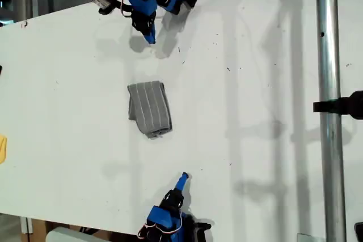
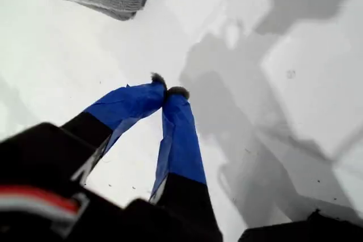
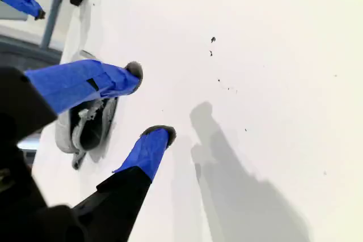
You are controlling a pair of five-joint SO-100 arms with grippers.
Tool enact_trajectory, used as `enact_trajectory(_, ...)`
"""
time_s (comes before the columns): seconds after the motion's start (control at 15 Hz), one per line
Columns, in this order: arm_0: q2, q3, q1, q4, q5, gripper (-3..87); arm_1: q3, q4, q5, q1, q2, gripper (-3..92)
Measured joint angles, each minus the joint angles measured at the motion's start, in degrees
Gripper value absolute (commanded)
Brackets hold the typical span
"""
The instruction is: Grasp corners of a towel and fold twice.
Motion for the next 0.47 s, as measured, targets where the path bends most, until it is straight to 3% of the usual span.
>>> enact_trajectory(0.07,0.0,0.0,0.0,0.0,0.18,17.1,4.39,1.67,6.86,-0.18,4.66,17.7)
enact_trajectory(0.13,0.0,0.0,0.0,0.0,0.18,17.1,6.24,2.37,15.03,-0.7,4.75,17.6)
enact_trajectory(0.47,0.0,0.0,0.0,0.0,0.18,17.0,6.68,3.25,16.79,-5.01,6.86,17.6)
